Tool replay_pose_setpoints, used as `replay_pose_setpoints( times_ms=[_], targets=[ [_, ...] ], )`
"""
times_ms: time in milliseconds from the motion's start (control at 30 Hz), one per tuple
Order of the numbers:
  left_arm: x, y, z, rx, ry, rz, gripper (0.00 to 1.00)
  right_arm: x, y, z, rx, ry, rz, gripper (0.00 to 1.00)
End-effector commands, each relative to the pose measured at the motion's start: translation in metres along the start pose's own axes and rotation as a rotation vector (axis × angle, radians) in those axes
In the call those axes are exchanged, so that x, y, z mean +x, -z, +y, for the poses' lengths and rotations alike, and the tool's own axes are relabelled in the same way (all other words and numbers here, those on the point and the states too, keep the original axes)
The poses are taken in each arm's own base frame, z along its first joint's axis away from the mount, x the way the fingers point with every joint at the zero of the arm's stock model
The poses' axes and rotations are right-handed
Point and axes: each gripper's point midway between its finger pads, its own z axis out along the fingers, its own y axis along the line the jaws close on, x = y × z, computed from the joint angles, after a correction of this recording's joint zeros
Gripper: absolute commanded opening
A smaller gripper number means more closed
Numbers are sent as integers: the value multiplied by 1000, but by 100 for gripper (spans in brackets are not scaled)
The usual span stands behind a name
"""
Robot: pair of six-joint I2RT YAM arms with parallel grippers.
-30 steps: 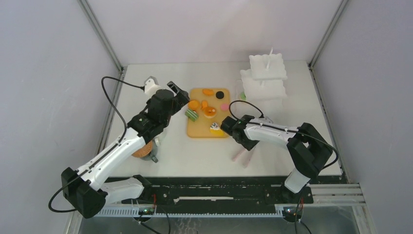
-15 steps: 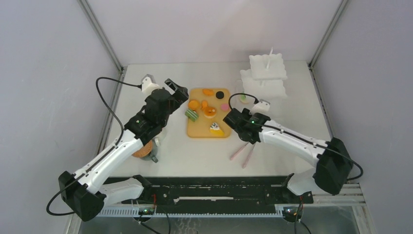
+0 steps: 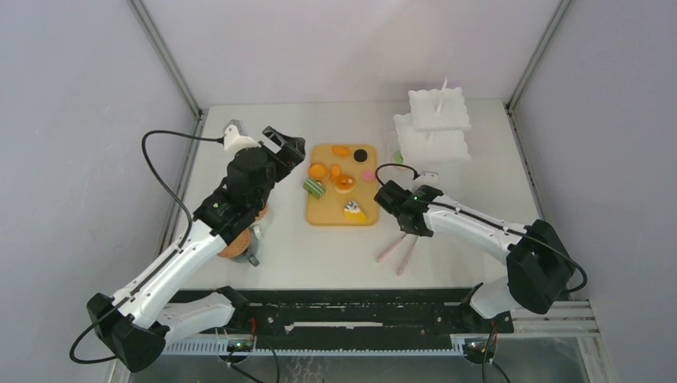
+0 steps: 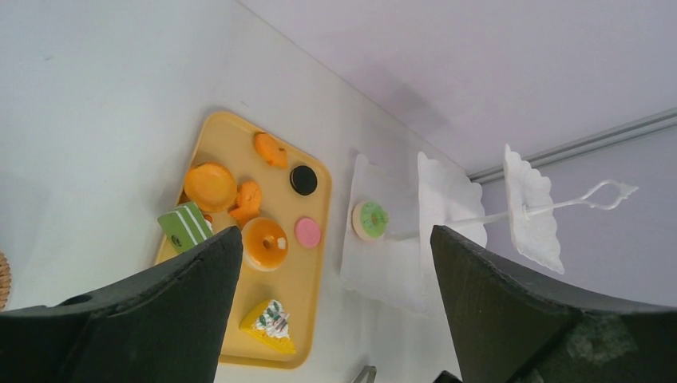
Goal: Serve the afternoon tea
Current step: Adjust the clamp at the center of the board.
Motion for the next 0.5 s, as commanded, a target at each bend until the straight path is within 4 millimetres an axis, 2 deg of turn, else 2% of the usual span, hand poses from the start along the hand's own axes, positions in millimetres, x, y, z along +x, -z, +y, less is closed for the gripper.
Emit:
replay_pose_setpoints(
  times_ms=[0,467],
  targets=[
    [-6,7,-5,53,-9,-15,92,17,-10,17,-50,-54,95,47],
    [-6,11,3,41,-76,-8,92,63,-44,31,-2,-219,252,40]
  ],
)
